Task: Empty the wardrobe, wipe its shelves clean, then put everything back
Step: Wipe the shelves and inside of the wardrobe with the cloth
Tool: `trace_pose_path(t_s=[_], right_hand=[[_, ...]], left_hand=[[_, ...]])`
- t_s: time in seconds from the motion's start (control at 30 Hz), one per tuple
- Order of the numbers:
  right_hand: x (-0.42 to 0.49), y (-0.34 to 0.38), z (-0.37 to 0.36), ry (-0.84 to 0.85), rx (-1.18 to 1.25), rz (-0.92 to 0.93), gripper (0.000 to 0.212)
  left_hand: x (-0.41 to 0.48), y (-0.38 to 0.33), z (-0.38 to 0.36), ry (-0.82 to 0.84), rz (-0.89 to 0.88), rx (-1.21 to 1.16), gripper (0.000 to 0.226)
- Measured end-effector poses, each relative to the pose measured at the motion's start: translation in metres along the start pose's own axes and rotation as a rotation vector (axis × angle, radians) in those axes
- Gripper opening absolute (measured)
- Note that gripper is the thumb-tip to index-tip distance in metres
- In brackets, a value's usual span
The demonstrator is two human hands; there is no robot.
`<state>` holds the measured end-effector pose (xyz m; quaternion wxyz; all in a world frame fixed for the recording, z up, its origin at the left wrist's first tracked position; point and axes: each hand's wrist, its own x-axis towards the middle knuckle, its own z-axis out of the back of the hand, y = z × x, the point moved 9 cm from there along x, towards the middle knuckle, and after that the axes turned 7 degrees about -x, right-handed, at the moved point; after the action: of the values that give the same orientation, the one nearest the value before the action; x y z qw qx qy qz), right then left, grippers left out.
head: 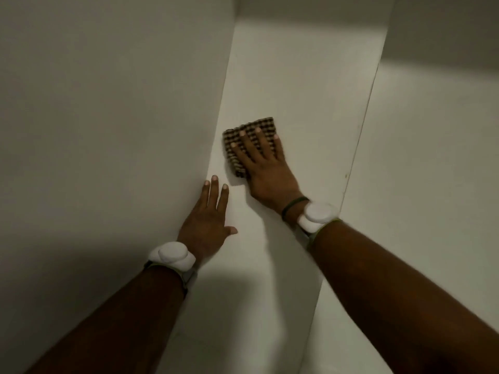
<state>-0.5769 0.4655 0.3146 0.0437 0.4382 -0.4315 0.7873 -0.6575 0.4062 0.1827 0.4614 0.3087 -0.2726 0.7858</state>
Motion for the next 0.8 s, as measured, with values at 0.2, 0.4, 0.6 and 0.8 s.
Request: trace_pose_path(t_s=[0.2,0.4,0.6,0.8], right_hand=[[-0.132,-0.082,0.016,0.020,-0.008,-0.472,0.075],[-0.143,-0.044,0.005,0.015,0.013,-0.662,0.076],[-0.047,0.075,-0.012,0.038,0.178,-0.211,0.077],[-0.045,0.098,-0.025,0.099,0.128,-0.023,0.066]], left_hand=[[-0.027,0.001,-0.018,0.059,0.028,0.014,0.133],[-0.038,-0.001,-0.037,0.028,0.092,-0.047,0.124],[-0.067,-0.003,-0.057,-0.061,0.189,-0.009,0.092],[-0.079,0.015,-0.062,-0.038,0.069,0.049,0.113]])
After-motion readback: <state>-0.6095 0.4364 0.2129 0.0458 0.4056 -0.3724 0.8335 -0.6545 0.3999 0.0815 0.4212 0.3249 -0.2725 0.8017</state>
